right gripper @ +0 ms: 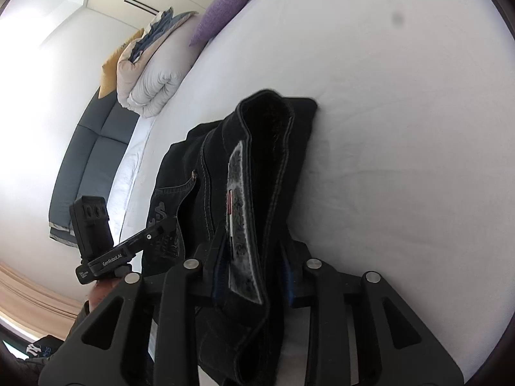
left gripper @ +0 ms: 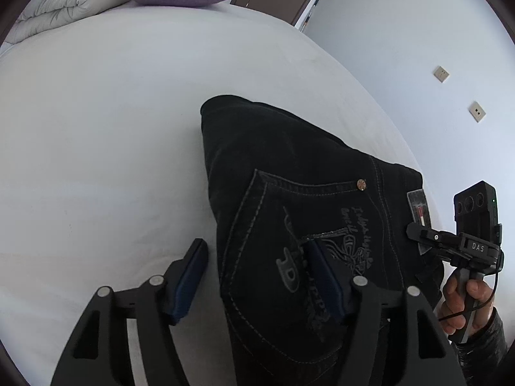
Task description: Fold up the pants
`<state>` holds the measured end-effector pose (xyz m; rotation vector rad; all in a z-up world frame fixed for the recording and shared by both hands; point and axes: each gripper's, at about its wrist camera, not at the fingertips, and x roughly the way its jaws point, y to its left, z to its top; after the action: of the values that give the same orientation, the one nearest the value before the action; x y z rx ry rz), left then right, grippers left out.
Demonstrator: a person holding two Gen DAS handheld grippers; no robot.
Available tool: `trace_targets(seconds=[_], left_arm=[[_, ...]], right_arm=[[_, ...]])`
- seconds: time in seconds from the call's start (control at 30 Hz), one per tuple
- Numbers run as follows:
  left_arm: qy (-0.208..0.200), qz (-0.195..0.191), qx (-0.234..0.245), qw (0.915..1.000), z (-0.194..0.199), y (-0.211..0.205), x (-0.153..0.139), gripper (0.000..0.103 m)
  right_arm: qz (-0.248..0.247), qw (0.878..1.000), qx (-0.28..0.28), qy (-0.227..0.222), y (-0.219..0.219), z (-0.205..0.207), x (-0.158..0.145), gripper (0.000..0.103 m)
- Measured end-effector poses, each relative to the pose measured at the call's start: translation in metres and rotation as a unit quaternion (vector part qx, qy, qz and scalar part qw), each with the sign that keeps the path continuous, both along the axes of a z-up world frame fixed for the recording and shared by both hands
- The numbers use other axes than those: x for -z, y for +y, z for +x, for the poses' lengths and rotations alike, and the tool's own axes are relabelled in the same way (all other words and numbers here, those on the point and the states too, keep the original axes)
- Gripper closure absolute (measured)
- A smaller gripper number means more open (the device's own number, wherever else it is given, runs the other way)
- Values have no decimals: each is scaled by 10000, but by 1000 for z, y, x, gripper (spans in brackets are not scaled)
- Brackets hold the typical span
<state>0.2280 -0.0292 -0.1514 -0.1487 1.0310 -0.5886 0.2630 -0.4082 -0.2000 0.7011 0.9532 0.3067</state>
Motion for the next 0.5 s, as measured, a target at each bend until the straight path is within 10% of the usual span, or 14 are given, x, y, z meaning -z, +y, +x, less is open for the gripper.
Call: trace_targets(seconds=[0.27,0.37,0.5], left_arm=[[-1315,166,-323,9907,-64,24,-54,11],[-2368,288,-538,9696,-108,31,-100,0],[-3498,758,-619,9317,-148,29,-157,0]], right_arm=[[-1114,9879,851,-661,-7,-58,-69,48],[-1795,9669,1157,-1394,12,-99,-118,47],[-2460,9193,1719,-2545,44,-159,-183,17]])
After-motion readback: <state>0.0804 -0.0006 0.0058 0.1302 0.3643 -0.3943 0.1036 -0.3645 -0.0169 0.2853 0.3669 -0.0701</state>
